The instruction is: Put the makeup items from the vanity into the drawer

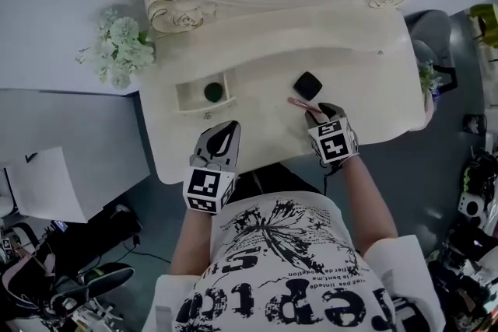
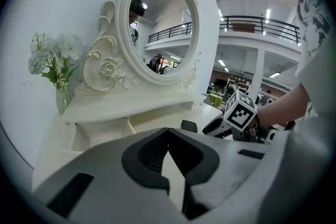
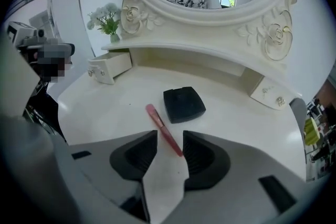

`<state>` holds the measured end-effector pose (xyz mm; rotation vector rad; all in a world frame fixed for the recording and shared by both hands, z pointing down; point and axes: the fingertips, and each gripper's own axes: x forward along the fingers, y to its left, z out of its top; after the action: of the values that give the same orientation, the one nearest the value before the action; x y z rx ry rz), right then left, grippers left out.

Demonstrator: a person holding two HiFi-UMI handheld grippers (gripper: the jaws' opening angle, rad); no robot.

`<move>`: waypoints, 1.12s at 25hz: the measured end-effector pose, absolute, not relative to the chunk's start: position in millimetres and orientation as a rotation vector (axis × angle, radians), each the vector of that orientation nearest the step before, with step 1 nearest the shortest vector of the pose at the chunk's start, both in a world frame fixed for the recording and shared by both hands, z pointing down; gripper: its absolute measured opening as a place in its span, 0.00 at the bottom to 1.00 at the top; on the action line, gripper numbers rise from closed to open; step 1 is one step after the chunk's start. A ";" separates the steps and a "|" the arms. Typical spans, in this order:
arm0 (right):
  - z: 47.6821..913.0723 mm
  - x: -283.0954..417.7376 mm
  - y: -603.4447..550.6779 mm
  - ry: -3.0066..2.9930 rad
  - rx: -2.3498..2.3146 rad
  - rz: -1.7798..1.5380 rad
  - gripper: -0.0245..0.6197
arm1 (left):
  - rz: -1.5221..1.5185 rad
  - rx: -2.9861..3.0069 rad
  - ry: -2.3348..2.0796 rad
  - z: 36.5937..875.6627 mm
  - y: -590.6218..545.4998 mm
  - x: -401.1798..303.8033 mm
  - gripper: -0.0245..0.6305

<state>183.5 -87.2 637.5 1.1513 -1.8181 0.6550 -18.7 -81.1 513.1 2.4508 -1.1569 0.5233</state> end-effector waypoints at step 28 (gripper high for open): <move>550.9 58.5 -128.9 -2.083 0.961 0.490 0.12 | 0.447 2.430 -1.387 458.6 -101.3 -110.6 0.07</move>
<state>58.5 -128.9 550.9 0.9607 -2.0828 0.4905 -110.6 -101.3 458.6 2.4295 -1.3873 0.4473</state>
